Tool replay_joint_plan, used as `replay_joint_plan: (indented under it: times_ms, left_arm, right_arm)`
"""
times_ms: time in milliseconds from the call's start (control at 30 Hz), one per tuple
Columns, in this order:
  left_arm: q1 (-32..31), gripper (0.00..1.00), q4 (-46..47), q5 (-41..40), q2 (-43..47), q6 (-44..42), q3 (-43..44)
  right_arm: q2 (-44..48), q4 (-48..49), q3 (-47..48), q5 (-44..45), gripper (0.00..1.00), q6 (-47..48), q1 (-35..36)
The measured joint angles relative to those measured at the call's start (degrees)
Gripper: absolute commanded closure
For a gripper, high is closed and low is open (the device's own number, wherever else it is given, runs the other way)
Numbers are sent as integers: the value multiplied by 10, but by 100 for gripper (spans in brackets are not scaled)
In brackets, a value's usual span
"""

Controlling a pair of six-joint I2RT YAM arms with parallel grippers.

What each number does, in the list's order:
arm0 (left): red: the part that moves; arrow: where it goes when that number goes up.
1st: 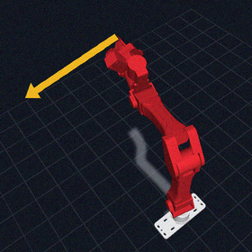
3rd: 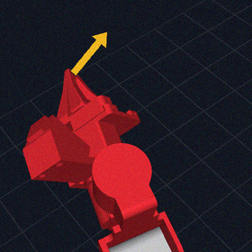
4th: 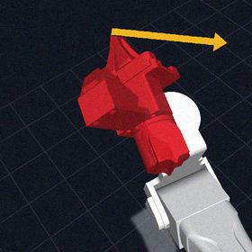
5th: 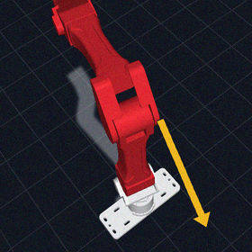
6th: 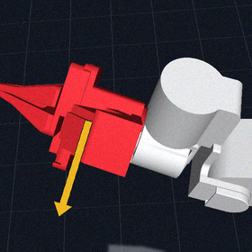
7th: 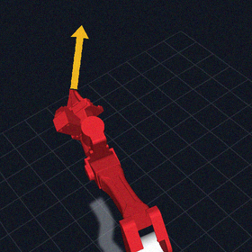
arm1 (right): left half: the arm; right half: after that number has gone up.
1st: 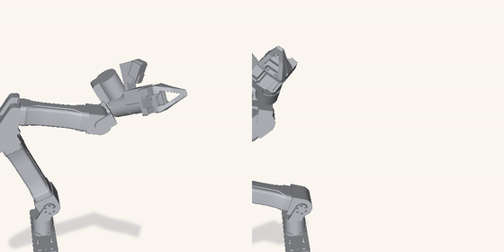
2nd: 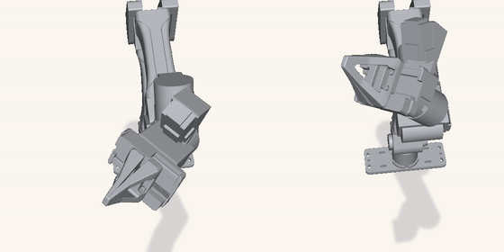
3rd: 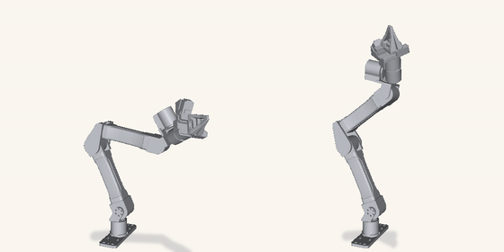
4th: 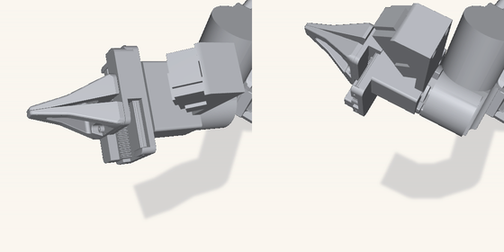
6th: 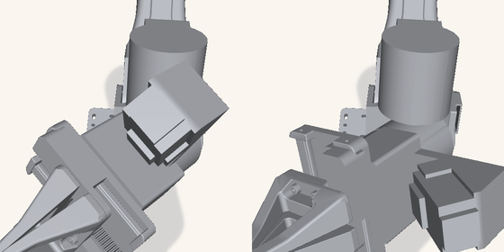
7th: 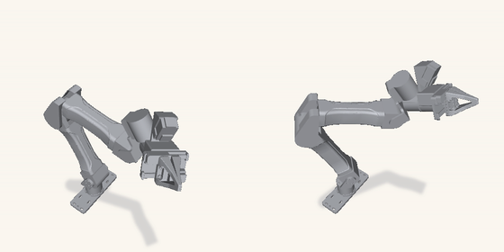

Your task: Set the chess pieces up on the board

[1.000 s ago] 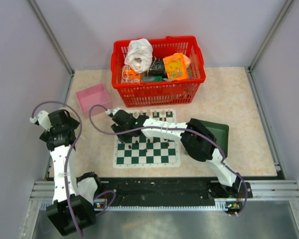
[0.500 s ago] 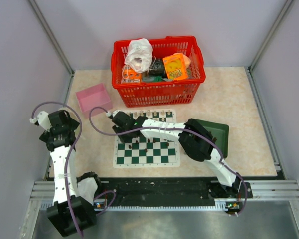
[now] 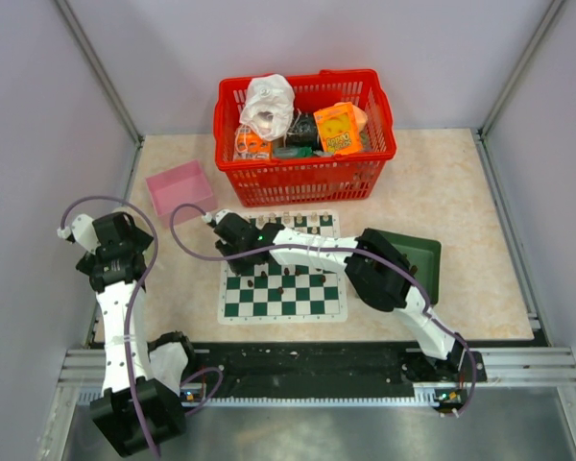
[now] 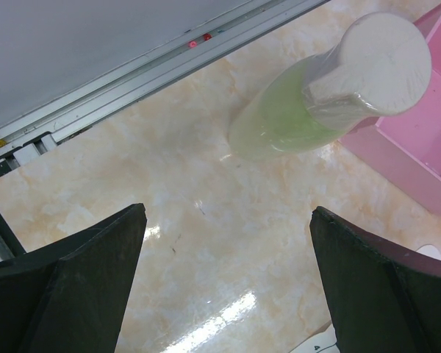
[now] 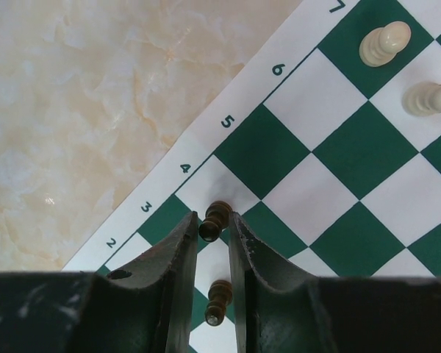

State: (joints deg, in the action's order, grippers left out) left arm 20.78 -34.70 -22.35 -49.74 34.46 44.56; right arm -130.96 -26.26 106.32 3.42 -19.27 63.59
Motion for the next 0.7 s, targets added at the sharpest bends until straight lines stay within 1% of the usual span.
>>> replay_joint_plan:
  times_ms: [167,200,267,300,400,700]
  left_arm:
    - [0,1,0,0,0,0,0]
    - [0,1,0,0,0,0,0]
    - [0,1,0,0,0,0,0]
    - [0,1,0,0,0,0,0]
    - [0,1,0,0,0,0,0]
    - [0,1,0,0,0,0,0]
  right_arm:
    - [0,-2,0,0,78,1,0]
    - [0,-3,0,0,83,1,0]
    - [0,-3,0,0,85,2,0]
    - [0,-4,0,0,89,2,0]
    - [0,-4,1,0,93,3,0]
    - [0,-7,7,-5,93,7,11]
